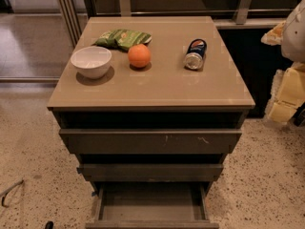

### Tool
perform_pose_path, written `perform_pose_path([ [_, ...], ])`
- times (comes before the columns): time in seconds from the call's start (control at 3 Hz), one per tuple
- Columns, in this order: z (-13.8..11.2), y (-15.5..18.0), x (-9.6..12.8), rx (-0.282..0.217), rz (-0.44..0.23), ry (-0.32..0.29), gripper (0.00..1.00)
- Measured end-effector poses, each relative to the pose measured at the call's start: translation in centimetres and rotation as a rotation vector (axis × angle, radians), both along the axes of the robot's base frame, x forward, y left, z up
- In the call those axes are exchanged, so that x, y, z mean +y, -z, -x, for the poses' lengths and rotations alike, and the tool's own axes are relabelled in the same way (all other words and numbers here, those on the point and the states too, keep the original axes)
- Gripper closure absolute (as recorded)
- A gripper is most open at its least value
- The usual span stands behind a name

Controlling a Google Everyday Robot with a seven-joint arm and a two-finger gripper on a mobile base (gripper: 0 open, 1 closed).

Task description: Place orange into bottom drawer

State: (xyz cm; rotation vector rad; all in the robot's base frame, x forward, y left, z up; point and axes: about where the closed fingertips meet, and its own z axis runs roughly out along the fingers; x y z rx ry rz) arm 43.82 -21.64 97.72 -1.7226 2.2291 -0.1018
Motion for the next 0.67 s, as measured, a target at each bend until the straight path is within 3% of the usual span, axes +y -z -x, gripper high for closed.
perform_pose_path([
  [0.33, 0.0, -0.1, 0.0, -0.003, -0.001, 0.001, 0.0],
  [0.67, -1.9, 0.0, 0.5, -0.038, -0.045, 0.026, 0.0],
])
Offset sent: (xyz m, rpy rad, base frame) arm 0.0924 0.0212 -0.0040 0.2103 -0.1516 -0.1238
